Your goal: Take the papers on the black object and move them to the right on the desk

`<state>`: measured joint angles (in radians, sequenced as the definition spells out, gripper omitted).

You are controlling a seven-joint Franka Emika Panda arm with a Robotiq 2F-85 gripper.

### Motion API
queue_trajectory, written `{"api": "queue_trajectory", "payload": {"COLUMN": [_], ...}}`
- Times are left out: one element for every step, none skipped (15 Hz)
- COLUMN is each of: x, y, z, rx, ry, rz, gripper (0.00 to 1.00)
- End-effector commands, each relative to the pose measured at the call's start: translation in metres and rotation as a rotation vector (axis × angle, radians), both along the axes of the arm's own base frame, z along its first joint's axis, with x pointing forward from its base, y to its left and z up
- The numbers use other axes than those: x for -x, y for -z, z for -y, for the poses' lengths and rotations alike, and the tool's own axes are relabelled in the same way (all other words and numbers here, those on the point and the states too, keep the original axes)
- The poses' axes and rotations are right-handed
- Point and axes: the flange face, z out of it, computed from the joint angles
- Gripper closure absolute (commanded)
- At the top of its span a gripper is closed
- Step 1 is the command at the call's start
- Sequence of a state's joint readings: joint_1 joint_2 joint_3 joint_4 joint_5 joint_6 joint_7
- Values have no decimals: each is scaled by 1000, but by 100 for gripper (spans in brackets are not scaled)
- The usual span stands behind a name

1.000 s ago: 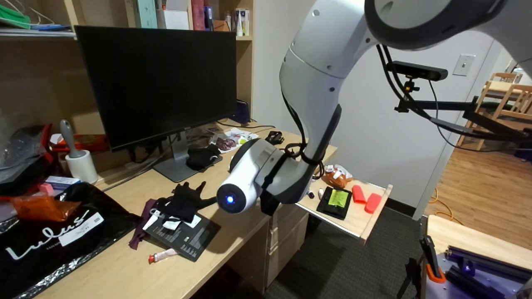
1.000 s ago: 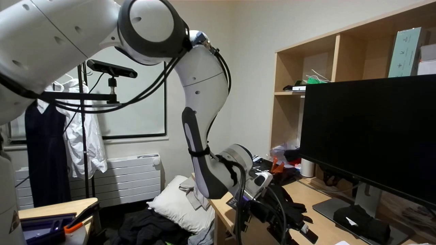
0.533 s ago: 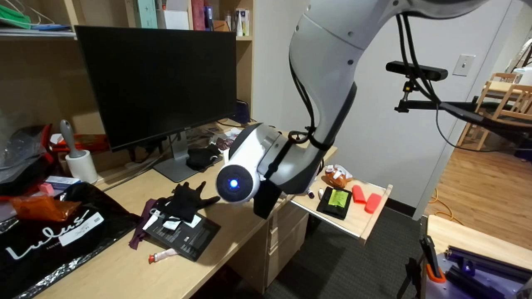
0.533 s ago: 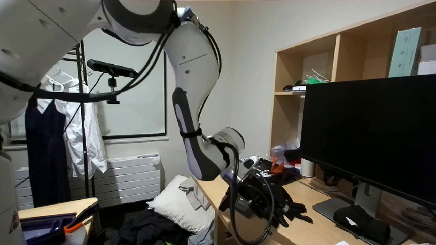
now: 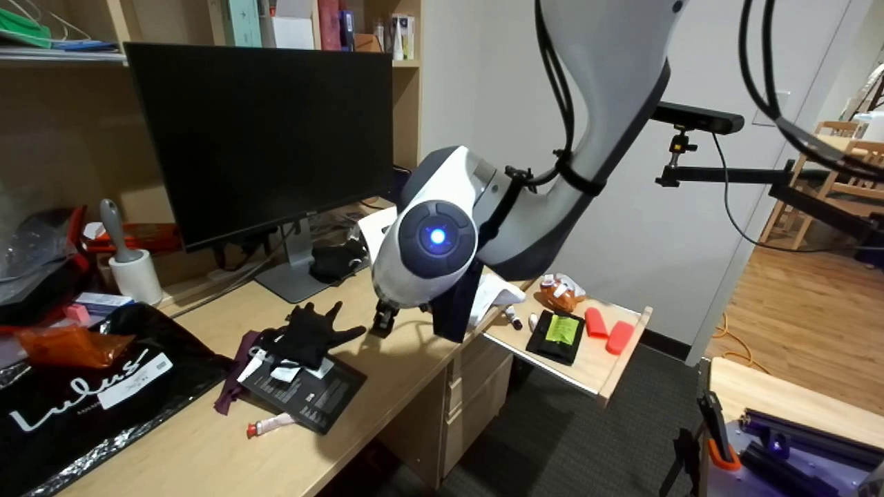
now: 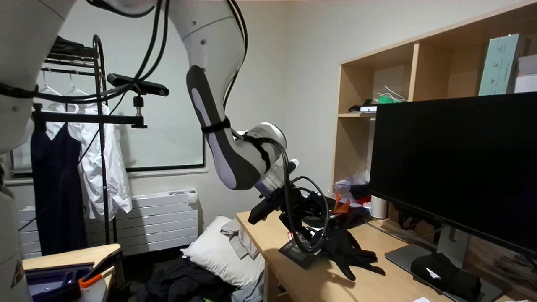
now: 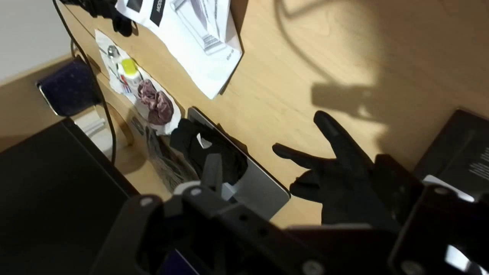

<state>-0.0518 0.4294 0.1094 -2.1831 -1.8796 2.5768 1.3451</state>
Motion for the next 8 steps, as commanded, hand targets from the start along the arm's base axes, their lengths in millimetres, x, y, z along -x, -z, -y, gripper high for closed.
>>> {"api": "queue_trajectory", "payload": {"x": [11, 8, 11, 13, 11, 12, 14, 16], "y": [-43, -50, -44, -41, -38, -33, -27, -22], "z": [19, 27, 38, 46, 54, 59, 61, 62], "rx": [22, 10, -13, -40, -55, -75, -88, -95], "ry": [-88, -75, -47, -43, -24, -6, 12, 32], "rz": [-71, -96, -143, -186, -224, -264, -308, -361], "gripper": [0, 0, 0, 0, 0, 0, 0, 0]}}
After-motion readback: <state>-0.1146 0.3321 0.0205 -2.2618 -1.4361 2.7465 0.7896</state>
